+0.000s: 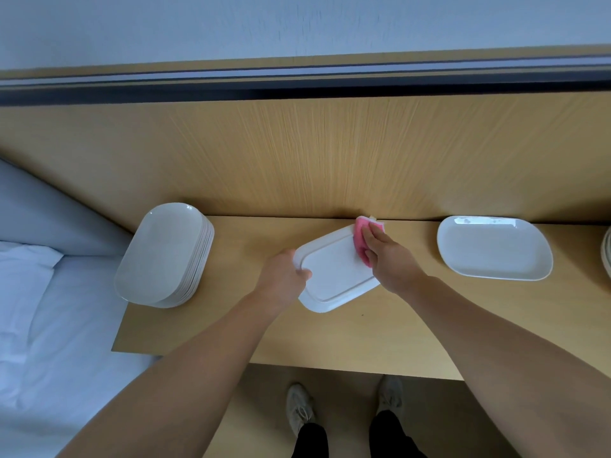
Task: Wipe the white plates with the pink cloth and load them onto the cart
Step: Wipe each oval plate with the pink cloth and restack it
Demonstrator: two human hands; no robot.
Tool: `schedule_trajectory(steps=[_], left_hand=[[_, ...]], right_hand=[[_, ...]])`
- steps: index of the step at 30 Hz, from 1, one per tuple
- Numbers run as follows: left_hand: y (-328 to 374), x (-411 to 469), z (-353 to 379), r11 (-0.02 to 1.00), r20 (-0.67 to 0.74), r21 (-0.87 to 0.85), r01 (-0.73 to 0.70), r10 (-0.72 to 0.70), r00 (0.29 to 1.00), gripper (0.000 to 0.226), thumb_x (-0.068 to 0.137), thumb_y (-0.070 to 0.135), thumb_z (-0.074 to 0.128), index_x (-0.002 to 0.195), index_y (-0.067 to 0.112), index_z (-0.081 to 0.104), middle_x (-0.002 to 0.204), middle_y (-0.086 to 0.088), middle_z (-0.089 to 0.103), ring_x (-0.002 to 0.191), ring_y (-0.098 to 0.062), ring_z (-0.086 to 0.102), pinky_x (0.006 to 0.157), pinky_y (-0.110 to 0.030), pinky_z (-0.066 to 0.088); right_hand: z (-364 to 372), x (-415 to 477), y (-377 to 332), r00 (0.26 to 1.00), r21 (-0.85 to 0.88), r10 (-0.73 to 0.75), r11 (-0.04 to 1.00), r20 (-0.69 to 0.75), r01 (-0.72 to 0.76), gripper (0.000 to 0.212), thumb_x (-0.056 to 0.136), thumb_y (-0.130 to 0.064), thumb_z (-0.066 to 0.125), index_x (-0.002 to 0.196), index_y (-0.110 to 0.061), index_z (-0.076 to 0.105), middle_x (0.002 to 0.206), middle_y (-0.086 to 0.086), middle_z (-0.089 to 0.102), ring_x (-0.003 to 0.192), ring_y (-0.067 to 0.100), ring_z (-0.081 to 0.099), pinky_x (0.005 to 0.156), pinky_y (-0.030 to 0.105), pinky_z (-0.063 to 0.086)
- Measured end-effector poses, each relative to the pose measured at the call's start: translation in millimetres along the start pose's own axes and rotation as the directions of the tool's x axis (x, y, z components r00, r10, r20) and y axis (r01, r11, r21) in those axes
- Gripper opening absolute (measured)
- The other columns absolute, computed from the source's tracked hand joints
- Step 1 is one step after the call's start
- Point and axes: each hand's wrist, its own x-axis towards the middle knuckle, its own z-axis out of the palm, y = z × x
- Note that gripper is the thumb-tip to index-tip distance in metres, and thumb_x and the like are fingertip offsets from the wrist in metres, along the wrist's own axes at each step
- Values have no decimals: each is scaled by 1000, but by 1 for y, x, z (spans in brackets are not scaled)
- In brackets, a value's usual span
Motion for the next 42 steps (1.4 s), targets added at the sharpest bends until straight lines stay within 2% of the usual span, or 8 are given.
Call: schedule_trajectory(steps=[8,16,22,25,27,30,38,42], left_hand=[[-1,3,3,998,-13,-4,56,-56,998,29,88,25,62,116,18,62,104,0,66,92,-20,63,77,-33,54],[0,6,7,996,13,-64,67,-66,998,28,89,28,59,113,16,65,95,-1,68,85,-21,64,67,-29,51],[-9,7,12,995,32,-65,70,-68,997,29,91,30,58,112,11,66,94,-6,69,83,-26,67,73,-37,57],[-11,9,12,995,0,-72,63,-64,998,28,94,31,54,103,7,67,91,-10,69,83,-29,67,73,-37,57],[-10,10,13,997,-7,-60,46,-47,999,27,95,28,54,102,7,67,91,-12,70,86,-31,67,69,-31,52],[-7,10,13,999,5,-31,43,-43,999,27,96,27,53,103,7,67,93,-12,70,88,-31,66,69,-30,46],[-4,12,8,991,37,-117,68,-64,997,27,91,29,58,104,8,68,91,-11,71,83,-30,69,75,-44,59],[-3,10,4,996,34,-70,53,-51,998,27,91,33,58,100,8,67,90,-9,70,81,-28,69,73,-45,59]], right_hand=[[23,-35,4,979,115,203,972,12,-203,55,102,-16,36,155,-17,18,157,1,30,115,33,56,84,32,48],[40,-64,-28,975,301,222,930,2,-212,56,102,-6,39,154,-15,18,160,-1,18,139,24,37,96,11,32],[73,-72,-58,984,122,176,978,-40,-170,61,97,2,45,153,-10,22,161,8,10,149,30,5,116,42,30],[72,-75,-73,996,56,76,996,-48,-74,69,86,0,66,147,-3,35,157,14,26,147,34,18,112,53,34],[77,-75,-83,995,-61,-41,998,-87,36,80,54,-3,91,128,3,60,138,18,54,129,35,50,103,53,42],[86,-75,-86,981,-187,-124,978,-150,95,81,28,-9,98,106,-5,75,112,10,71,105,26,68,97,34,37],[64,-73,-58,948,-152,-298,948,-111,281,59,70,3,82,125,-7,64,131,11,61,126,32,53,102,58,36],[36,-65,-31,984,-57,-139,989,-107,134,54,82,10,64,132,-8,59,142,11,51,138,29,30,94,56,50]])
